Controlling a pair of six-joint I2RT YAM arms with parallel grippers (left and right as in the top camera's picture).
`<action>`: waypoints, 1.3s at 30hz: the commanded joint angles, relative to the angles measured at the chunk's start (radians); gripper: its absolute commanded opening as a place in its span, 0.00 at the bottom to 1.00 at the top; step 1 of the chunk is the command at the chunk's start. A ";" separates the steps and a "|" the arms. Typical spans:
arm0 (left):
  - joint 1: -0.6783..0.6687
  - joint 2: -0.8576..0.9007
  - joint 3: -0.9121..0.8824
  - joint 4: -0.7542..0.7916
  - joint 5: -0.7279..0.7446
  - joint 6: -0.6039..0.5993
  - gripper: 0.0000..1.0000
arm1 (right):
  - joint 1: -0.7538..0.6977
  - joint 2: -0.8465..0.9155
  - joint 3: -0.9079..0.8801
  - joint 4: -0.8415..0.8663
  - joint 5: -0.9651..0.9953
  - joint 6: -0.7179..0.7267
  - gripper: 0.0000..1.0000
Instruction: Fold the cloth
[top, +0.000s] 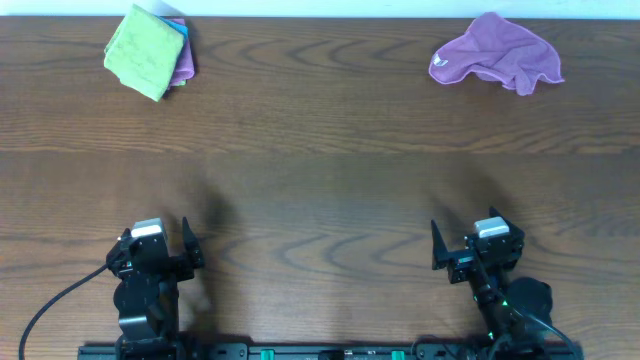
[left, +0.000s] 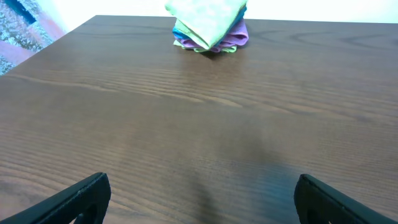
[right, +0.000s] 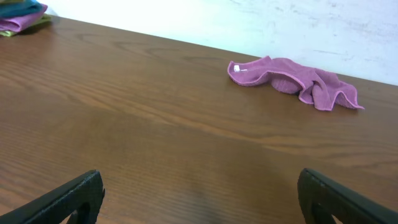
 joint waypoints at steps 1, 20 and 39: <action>0.005 -0.006 -0.021 -0.003 -0.017 0.013 0.95 | -0.009 -0.011 -0.014 0.001 -0.008 -0.011 0.99; 0.005 -0.006 -0.021 -0.003 -0.017 0.013 0.95 | -0.009 -0.011 -0.014 0.001 -0.008 -0.011 0.99; 0.005 -0.006 -0.021 -0.003 -0.017 0.013 0.95 | -0.010 0.029 -0.014 0.307 0.178 0.211 0.99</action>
